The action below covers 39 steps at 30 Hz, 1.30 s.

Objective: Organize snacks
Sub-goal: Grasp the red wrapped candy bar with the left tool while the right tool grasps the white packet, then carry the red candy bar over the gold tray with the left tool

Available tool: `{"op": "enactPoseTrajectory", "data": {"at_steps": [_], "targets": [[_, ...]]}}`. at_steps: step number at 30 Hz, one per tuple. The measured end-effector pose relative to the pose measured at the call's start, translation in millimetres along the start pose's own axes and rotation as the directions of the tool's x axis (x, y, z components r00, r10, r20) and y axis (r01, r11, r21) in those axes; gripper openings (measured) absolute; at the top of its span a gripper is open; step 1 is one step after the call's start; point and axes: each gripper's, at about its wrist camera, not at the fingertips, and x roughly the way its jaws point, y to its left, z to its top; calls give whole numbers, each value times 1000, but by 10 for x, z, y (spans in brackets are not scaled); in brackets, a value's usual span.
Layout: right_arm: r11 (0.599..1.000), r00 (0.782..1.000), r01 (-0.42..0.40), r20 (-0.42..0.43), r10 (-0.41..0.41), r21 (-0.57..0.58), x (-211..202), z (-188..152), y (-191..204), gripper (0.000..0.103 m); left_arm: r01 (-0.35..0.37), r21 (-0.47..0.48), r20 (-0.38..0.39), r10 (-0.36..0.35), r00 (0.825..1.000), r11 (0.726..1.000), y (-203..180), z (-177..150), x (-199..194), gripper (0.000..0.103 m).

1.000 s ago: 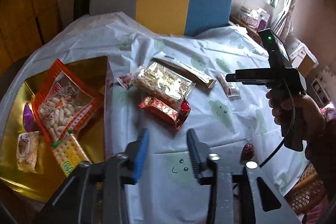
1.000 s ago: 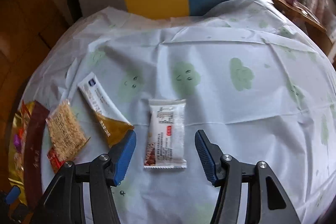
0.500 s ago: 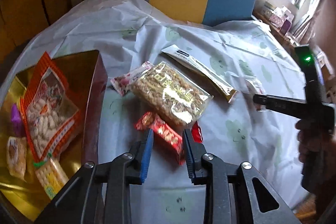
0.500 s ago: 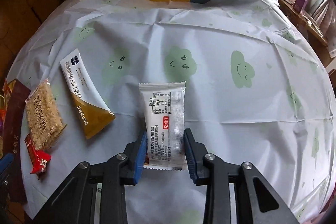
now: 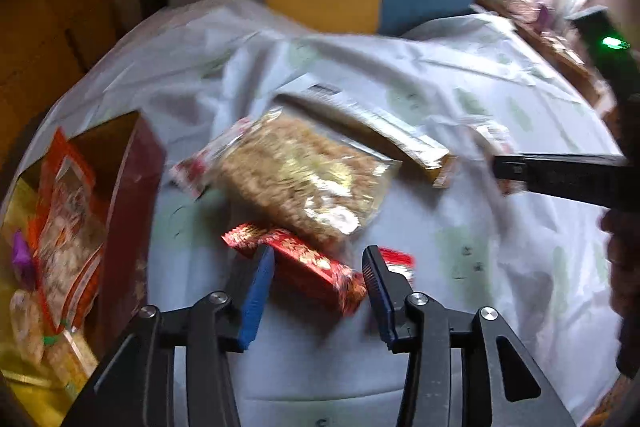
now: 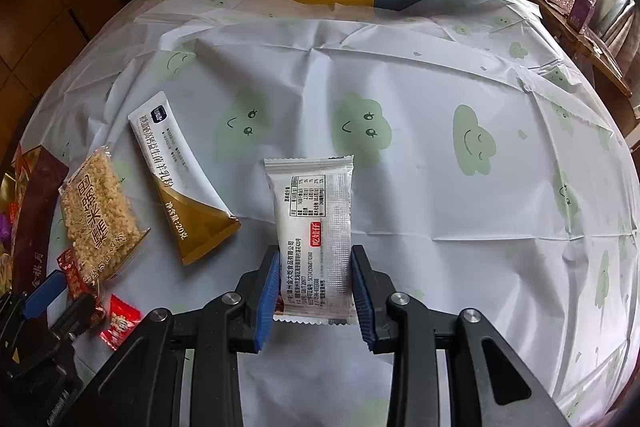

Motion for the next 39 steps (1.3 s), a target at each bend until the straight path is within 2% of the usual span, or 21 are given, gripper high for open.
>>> {"op": "enactPoseTrajectory", "data": {"at_steps": [5, 11, 17, 20, 22, 24, 25, 26, 27, 28, 32, 34, 39], "targets": [[1000, 1000, 0, -4, 0, -2, 3, 0, 3, 34, 24, -48, -20, -25, 999, 999, 93, -81, -56, 46], [1000, 1000, 3, -16, -3, -7, 31, 4, 12, 34, -12, -130, -28, 9, 1000, 991, 258, -123, -110, 46], [1000, 1000, 5, -24, -5, -16, 54, 5, 28, 34, -7, -245, -108, -20, 994, 969, 305, 25, 91, 48], [1000, 1000, 2, -22, -3, -20, 50, 8, 47, 34, -49, -283, -133, 11, 991, 958, 301, 82, 207, 53], [1000, 1000, 1, -21, -1, -21, 47, 8, 47, 34, -72, -271, -156, 30, 987, 960, 265, 104, 306, 53], [1000, 1000, 3, -21, -3, -28, 52, 11, 52, 34, -91, -226, -134, 62, 989, 970, 212, 94, 327, 54], [999, 1000, 4, -23, -5, -33, 60, 13, 55, 34, -92, -203, -112, 70, 991, 975, 193, 70, 307, 47], [999, 1000, 7, -28, -8, -40, 72, 11, 61, 34, -91, -184, -90, 75, 993, 979, 187, 47, 278, 33], [999, 999, 11, -34, -12, -48, 89, 5, 66, 34, -87, -159, -73, 77, 994, 983, 180, 12, 236, 26], [999, 999, 13, -40, -14, -49, 105, 0, 64, 34, -76, -140, -65, 67, 996, 987, 179, -26, 200, 24], [999, 998, -7, -57, 4, -39, 175, -20, 29, 34, -24, -60, -32, 22, 999, 998, 158, -255, 49, 24], [999, 998, -18, -55, 17, -28, 192, -28, 3, 34, 7, -48, -18, -8, 1000, 999, 161, -343, -19, 24], [999, 999, -31, -43, 30, -16, 220, -42, -44, 35, 23, -24, 19, -22, 1000, 999, 161, -433, -222, 24]]}}
